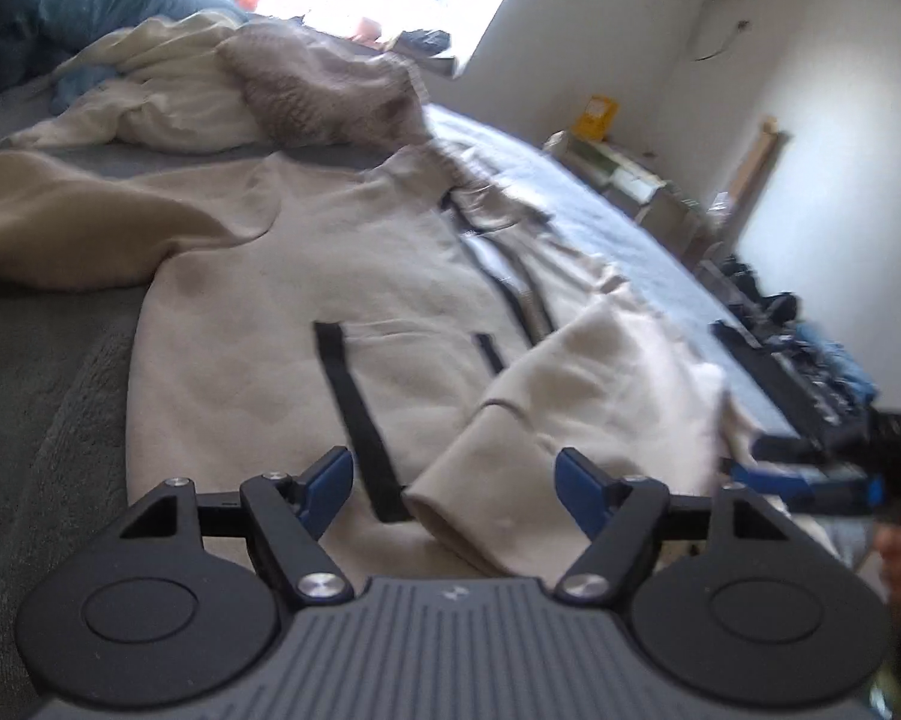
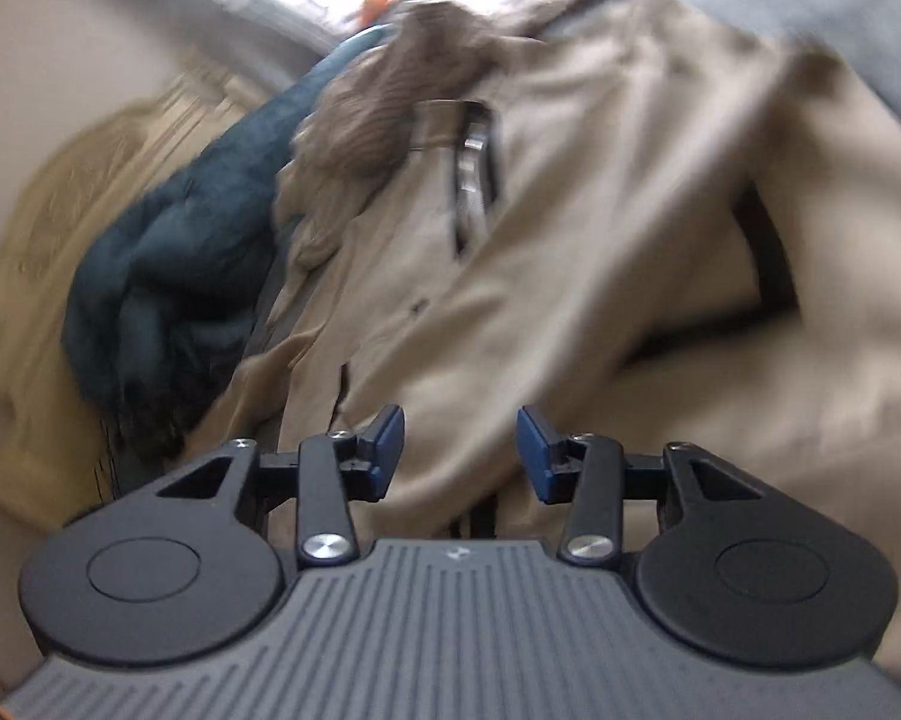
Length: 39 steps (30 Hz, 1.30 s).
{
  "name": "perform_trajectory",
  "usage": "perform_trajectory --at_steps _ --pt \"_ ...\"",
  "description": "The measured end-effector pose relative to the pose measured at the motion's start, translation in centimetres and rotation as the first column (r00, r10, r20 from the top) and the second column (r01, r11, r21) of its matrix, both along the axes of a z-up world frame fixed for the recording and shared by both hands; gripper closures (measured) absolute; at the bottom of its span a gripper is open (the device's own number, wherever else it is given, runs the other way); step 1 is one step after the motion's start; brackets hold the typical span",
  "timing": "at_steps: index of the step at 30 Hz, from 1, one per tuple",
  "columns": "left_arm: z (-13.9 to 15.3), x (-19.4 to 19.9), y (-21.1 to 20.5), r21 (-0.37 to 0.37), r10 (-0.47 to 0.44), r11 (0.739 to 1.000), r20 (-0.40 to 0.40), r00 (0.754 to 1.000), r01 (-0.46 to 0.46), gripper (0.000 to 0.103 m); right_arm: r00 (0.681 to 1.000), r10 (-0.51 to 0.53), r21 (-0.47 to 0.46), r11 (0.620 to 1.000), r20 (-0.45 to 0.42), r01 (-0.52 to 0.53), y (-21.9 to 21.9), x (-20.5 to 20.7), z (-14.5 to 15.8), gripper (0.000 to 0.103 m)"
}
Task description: Fold clothes
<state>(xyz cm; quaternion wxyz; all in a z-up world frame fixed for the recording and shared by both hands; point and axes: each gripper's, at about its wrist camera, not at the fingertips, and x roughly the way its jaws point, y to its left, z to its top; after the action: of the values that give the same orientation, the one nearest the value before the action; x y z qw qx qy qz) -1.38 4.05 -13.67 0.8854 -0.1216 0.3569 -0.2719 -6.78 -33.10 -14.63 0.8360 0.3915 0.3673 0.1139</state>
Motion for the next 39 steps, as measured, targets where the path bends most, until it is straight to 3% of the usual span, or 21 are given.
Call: perform_trajectory --at_steps 3,6,7,9,10,11,13,15,17,19,23,25,27,29,32,35,39 --pt "-0.6 0.4 0.0 -0.014 0.028 1.0 -0.031 0.999 -0.028 0.04 0.997 -0.059 0.055 0.997 -0.056 0.062 0.1 -0.2 -1.6 0.062" --pt "-1.0 0.6 0.4 -0.044 0.062 0.997 -0.046 0.997 -0.064 0.051 0.996 -0.068 0.089 0.993 -0.05 0.072 0.5 -0.1 -2.3 0.062" --pt "-1.1 0.7 0.6 -0.058 0.076 0.995 -0.056 0.996 -0.08 0.06 0.996 -0.075 0.098 0.992 -0.051 0.08 0.6 0.0 -2.5 0.063" --pt "-1.5 0.8 1.2 -0.112 0.081 0.99 -0.085 0.993 -0.09 0.069 0.996 -0.081 0.105 0.991 -0.032 0.084 0.8 0.4 -2.7 0.067" --pt "-1.7 0.9 1.6 -0.138 0.082 0.986 -0.099 0.992 -0.096 0.084 0.996 -0.081 0.106 0.991 -0.026 0.083 0.9 0.6 -2.7 0.07" --pt "-1.8 0.9 1.9 -0.165 0.083 0.981 -0.114 0.99 -0.102 0.091 0.997 -0.08 0.106 0.991 -0.02 0.082 0.9 0.8 -2.8 0.074" --pt "-1.9 0.9 2.2 -0.185 0.084 0.977 -0.126 0.988 -0.107 0.09 0.996 -0.083 0.114 0.99 -0.022 0.085 1.0 1.1 -2.9 0.075" --pt "-1.7 0.7 2.2 -0.181 0.076 0.979 -0.12 0.99 -0.097 0.079 0.995 -0.092 0.139 0.986 -0.036 0.096 1.0 1.1 -3.1 0.075" --pt "-1.5 0.4 2.1 -0.19 0.068 0.978 -0.111 0.992 -0.088 0.052 0.995 -0.091 0.153 0.984 -0.043 0.096 0.9 0.9 -3.2 0.074" --pt "-1.3 0.2 1.4 -0.167 0.059 0.983 -0.086 0.995 -0.072 0.048 0.996 -0.079 0.158 0.984 -0.049 0.086 0.9 0.7 -3.6 0.074" --pt "-0.8 0.0 -0.9 -0.034 0.044 0.998 -0.006 0.999 -0.045 0.048 0.996 -0.067 0.17 0.983 -0.057 0.075 1.4 0.7 -4.0 0.074" --pt "-0.7 -0.1 -1.8 0.008 0.027 1.0 0.027 0.999 -0.027 0.048 0.997 -0.056 0.162 0.985 -0.047 0.063 1.7 0.8 -4.0 0.074" --pt "-0.8 -0.2 -2.6 0.034 0.01 0.999 0.042 0.999 -0.012 0.056 0.998 -0.048 0.146 0.988 -0.042 0.054 1.9 0.8 -3.9 0.076" --pt "-0.9 -0.3 -3.1 0.065 0.012 0.998 0.059 0.998 -0.016 0.072 0.998 -0.046 0.126 0.991 -0.036 0.05 2.2 0.7 -3.8 0.085" --pt "-0.6 -0.5 -3.0 0.053 0.028 0.998 0.069 0.997 -0.032 0.091 0.999 -0.039 0.103 0.994 -0.017 0.04 2.4 0.5 -3.5 0.097" --pt "0.4 -0.7 -1.8 -0.017 0.044 0.999 0.039 0.998 -0.043 0.093 1.0 -0.023 0.071 0.997 0.011 0.023 2.6 0.1 -2.5 0.098" --pt "2.0 -1.7 -1.0 -0.031 0.033 0.999 0.042 0.999 -0.032 0.093 1.0 -0.006 0.065 0.998 0.03 0.004 2.6 -0.6 -1.5 0.098"
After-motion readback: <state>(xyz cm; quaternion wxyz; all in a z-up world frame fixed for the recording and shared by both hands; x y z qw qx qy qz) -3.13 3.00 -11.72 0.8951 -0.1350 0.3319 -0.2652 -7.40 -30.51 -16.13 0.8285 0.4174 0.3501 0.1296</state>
